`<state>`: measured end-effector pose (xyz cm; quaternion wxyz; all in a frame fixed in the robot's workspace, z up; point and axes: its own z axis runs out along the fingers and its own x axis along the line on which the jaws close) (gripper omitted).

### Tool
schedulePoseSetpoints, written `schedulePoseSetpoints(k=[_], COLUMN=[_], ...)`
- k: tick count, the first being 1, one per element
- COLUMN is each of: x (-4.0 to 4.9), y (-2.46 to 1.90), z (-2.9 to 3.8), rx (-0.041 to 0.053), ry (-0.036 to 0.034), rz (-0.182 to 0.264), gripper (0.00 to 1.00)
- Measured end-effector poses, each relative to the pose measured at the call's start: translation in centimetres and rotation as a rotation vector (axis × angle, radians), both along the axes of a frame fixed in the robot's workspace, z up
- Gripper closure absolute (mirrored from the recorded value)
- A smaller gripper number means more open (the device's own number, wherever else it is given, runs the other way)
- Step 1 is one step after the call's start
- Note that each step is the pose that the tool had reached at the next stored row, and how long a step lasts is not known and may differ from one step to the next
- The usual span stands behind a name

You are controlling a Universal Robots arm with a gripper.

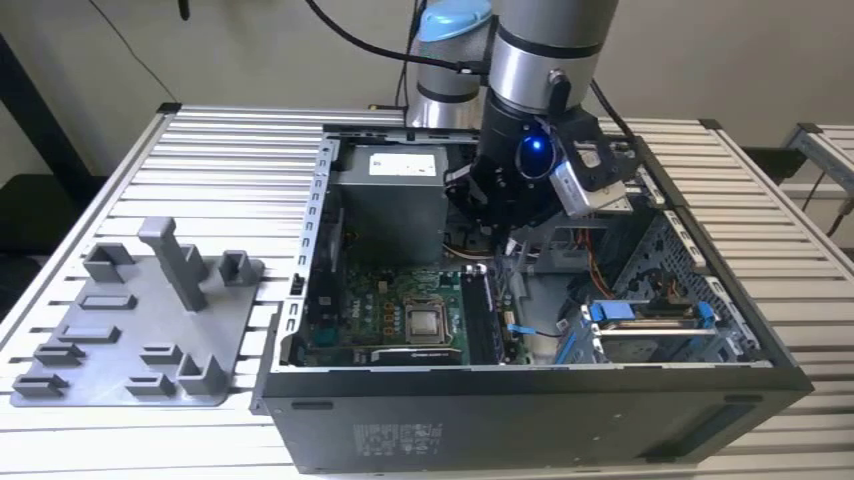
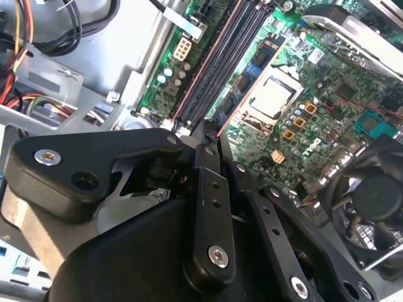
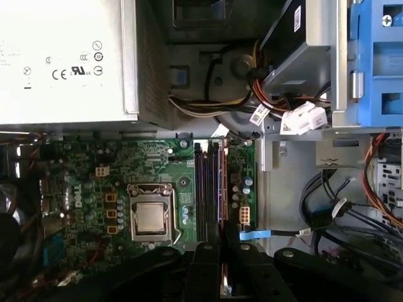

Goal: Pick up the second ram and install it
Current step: 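Insert the second ram into the second slot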

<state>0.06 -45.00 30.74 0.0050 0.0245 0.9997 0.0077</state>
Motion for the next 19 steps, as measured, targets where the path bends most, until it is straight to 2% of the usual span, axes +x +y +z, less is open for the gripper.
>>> schedulePoseSetpoints(k=[14, 19], x=[-0.29, -0.32], y=[-0.07, -0.12], z=[-2.42, -3.16], rx=[0.0, 0.0], ry=[0.0009, 0.0082], rz=[0.003, 0.003], gripper=[0.86, 0.86])
